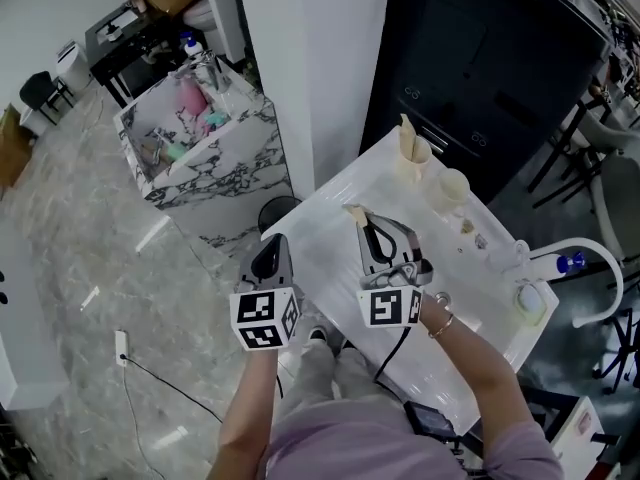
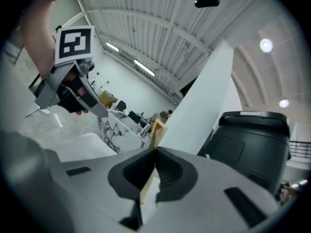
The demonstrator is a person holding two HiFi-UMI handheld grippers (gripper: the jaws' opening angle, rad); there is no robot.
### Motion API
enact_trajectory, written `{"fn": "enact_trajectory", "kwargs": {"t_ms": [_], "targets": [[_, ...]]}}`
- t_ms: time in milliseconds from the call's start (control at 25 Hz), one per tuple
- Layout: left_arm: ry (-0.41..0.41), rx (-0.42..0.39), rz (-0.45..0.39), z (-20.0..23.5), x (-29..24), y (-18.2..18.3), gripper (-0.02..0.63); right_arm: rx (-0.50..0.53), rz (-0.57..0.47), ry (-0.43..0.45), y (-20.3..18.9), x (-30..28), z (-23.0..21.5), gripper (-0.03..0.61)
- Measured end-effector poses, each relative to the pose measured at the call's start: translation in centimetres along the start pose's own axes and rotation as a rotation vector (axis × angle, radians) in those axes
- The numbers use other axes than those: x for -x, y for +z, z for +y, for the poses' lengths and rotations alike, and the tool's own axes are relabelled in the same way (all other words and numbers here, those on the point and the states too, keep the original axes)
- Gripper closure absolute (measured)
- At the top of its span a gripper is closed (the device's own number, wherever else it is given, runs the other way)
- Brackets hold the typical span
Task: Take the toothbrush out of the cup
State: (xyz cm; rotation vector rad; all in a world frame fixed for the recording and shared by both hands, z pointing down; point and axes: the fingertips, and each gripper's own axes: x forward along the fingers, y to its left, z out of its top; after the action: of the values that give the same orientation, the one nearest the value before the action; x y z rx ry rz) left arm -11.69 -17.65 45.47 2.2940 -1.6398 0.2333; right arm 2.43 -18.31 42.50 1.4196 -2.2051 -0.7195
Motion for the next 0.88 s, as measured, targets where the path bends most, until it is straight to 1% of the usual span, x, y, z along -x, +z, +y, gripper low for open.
{"fn": "enact_trajectory", "kwargs": {"t_ms": [120, 320, 480, 680, 880], "targets": [[0.02, 0.015, 0.005, 1.5, 0.1, -0.3, 0.614, -0.015, 0.046, 0.094, -1.5, -1.1, 2.7, 0.571], [0.038, 0.028, 0.01, 3.0, 0.0, -0.6, 0.614, -0.086, 0.104, 0.237, -3.2, -2.1, 6.3, 0.571], [0.048, 0.037, 0.016, 3.8, -0.2, -0.8, 0.614, -0.073, 0.118, 0.348, -3.3, -2.6, 9.0, 0.571], [0.055, 0.039, 0.02, 4.3, -0.6, -0.5, 0.614, -0.053, 0.151, 0.427, -4.0, -3.2, 11.3, 0.566], [0.062, 0.045, 0.029, 4.9, -0.8, -0.6, 0.614, -0.049, 0.197, 0.499, -5.0, -3.3, 12.9, 0.527]]}}
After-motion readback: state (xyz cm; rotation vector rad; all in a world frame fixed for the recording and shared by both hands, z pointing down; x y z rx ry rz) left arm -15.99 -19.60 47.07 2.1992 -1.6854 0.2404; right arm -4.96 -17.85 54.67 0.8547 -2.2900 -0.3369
